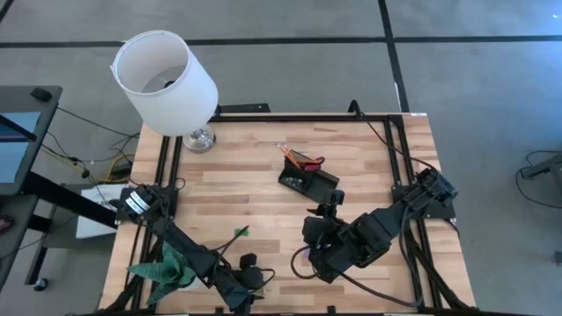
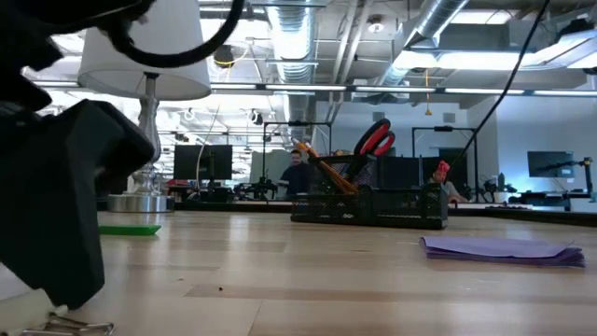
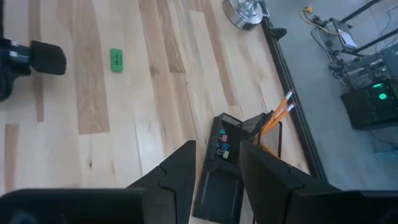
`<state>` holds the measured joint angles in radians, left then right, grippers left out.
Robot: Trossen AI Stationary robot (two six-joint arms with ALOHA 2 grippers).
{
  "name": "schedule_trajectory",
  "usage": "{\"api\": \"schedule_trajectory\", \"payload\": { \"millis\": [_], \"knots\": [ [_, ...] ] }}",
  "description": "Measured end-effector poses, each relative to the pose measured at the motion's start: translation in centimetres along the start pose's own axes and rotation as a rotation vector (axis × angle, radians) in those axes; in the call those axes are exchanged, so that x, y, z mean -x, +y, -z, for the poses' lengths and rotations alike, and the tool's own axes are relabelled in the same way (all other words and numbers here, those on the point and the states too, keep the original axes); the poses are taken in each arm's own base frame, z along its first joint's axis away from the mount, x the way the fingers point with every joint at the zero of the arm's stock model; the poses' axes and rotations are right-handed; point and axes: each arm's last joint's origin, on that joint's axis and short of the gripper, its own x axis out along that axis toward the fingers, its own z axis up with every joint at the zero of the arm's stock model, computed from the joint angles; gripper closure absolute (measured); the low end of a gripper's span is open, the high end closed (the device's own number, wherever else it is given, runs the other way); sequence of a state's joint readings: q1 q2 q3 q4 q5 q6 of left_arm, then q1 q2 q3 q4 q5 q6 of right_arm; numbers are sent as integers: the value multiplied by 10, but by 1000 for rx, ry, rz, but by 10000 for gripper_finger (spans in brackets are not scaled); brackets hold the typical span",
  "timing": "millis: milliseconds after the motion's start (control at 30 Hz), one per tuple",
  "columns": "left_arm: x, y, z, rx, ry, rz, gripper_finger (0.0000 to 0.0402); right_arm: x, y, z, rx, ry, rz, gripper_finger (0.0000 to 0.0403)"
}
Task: Pick and place office supplies into organizer
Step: Put the yellow binder clip into the black desk organizer
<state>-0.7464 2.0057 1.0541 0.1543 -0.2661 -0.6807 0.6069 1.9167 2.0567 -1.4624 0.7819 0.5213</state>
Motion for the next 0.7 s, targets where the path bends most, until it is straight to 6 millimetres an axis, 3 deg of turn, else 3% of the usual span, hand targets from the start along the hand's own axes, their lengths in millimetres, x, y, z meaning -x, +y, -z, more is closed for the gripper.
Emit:
{"api": "schedule_trajectory", "payload": {
  "millis": [333,700],
  "knots": [
    [-15,2,12,31,-46,-63,205,-2,-1,0,4,19,-21,282],
    [-15,0,17,37,-37,-76,205,-2,-1,0,5,21,-23,282]
  ]
}}
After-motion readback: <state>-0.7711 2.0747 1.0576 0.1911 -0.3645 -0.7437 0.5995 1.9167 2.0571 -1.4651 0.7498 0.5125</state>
